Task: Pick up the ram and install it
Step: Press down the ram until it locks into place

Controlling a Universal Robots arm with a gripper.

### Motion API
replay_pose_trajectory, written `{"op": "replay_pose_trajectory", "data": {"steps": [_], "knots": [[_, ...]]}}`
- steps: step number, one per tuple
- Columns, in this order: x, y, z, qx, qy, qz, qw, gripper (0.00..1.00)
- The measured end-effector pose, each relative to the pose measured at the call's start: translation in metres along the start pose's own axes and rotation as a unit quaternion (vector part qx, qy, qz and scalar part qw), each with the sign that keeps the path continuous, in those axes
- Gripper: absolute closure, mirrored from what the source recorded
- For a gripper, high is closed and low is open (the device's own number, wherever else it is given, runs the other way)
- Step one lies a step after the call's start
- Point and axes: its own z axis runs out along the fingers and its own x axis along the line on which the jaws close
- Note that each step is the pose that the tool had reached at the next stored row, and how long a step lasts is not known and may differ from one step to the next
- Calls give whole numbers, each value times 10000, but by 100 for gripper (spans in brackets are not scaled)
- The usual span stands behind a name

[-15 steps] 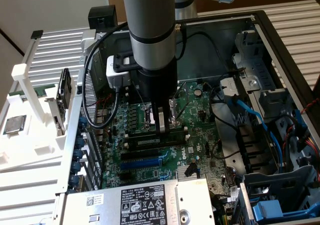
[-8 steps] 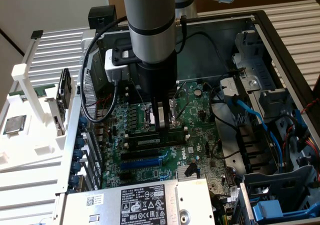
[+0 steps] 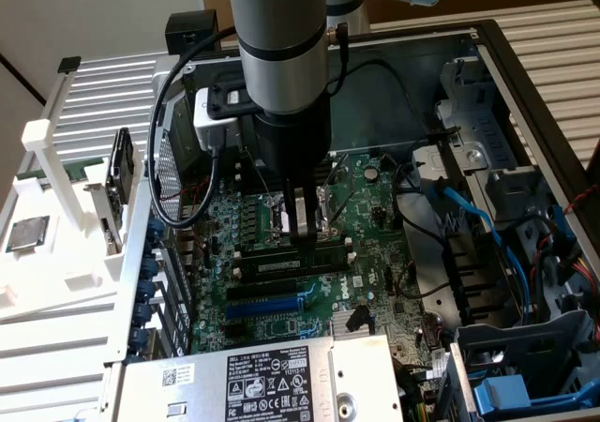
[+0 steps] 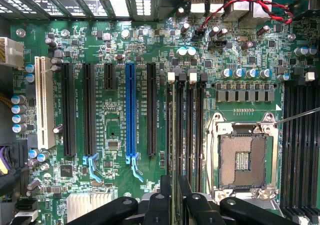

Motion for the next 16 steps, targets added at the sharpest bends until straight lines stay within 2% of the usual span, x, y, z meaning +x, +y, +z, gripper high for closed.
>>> {"op": "replay_pose_trajectory", "data": {"steps": [11, 12, 13, 16], "knots": [[0, 0, 0, 0, 0, 0, 10000, 80], [0, 0, 0, 0, 0, 0, 10000, 82], [0, 0, 0, 0, 0, 0, 10000, 89], [0, 0, 0, 0, 0, 0, 10000, 90]]}}
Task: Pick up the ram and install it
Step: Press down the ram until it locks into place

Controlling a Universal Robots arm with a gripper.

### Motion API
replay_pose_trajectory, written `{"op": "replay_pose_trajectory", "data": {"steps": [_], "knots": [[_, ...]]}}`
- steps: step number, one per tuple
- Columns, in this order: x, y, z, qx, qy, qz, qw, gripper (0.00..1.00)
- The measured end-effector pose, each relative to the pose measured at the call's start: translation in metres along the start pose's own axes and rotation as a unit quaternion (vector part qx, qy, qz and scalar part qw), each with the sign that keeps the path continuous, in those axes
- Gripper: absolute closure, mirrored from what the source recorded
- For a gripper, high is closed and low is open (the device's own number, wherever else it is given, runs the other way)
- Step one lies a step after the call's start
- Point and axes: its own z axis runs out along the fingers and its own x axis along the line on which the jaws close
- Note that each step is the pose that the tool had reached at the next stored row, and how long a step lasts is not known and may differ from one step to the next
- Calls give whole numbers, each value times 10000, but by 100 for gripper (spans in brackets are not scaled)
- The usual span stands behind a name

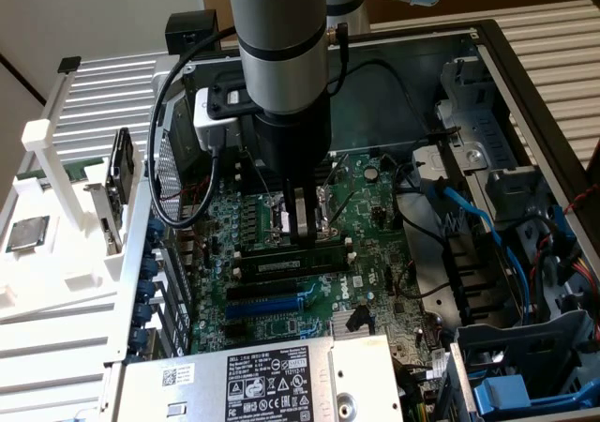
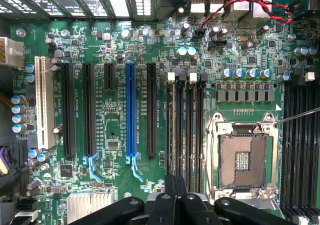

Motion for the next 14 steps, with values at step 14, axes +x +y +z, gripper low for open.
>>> {"op": "replay_pose_trajectory", "data": {"steps": [14], "knots": [[-38, 98, 18, 87, 23, -5, 10000, 90]]}}
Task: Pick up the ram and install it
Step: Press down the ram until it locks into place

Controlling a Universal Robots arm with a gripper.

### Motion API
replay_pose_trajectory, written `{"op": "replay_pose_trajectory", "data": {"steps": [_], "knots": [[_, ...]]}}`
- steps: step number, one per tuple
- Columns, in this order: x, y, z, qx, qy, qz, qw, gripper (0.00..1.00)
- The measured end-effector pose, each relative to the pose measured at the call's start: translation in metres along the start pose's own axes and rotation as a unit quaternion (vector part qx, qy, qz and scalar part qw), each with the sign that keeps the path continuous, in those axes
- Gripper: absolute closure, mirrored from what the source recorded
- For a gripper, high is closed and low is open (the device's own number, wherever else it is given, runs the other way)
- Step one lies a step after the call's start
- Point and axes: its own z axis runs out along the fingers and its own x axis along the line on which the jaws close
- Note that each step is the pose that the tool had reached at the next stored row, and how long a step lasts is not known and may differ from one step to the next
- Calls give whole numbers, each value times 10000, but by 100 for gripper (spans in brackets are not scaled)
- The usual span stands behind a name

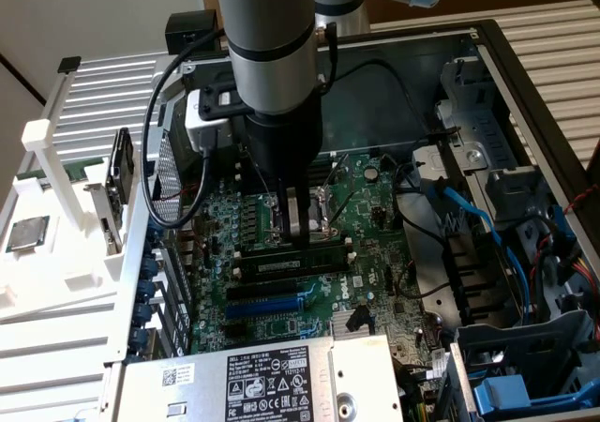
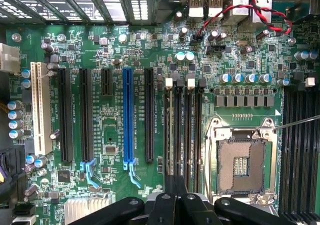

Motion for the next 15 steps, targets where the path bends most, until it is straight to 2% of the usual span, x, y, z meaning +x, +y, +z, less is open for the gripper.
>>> {"op": "replay_pose_trajectory", "data": {"steps": [5, 15], "knots": [[-2, 24, 24, 22, 6, -2, 10000, 90], [-25, 44, 51, 34, 14, -2, 10000, 90]]}}
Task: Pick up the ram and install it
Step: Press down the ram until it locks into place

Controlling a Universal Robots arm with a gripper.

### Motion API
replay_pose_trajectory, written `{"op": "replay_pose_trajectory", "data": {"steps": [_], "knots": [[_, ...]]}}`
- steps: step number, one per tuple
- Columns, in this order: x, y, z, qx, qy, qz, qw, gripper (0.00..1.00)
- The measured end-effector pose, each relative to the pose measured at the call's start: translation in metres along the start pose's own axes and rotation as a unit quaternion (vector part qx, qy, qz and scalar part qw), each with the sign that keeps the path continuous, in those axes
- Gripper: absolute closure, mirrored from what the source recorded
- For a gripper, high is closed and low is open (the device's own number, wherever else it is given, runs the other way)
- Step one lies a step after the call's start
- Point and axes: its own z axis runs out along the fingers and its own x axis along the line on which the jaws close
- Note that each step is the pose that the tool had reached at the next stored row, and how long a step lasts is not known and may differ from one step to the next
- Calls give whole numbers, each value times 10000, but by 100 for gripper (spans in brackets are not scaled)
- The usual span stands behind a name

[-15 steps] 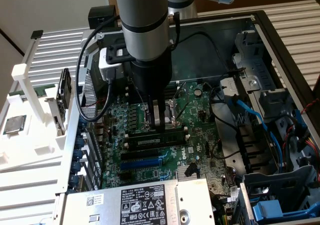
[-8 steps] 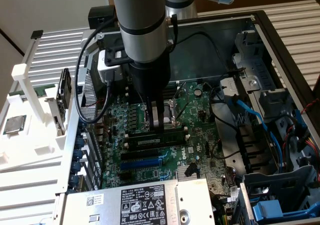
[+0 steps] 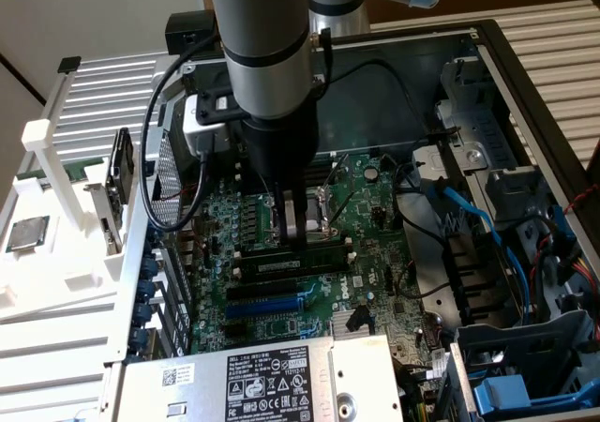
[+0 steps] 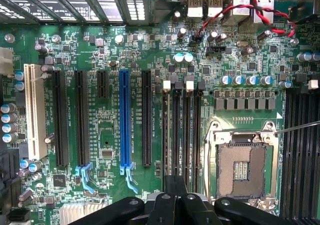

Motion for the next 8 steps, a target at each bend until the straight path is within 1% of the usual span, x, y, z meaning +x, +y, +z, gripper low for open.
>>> {"op": "replay_pose_trajectory", "data": {"steps": [2, 8], "knots": [[-2, 12, 2, 5, 3, 0, 10000, 90], [-1, 14, 20, 20, 14, -2, 10000, 90]]}}
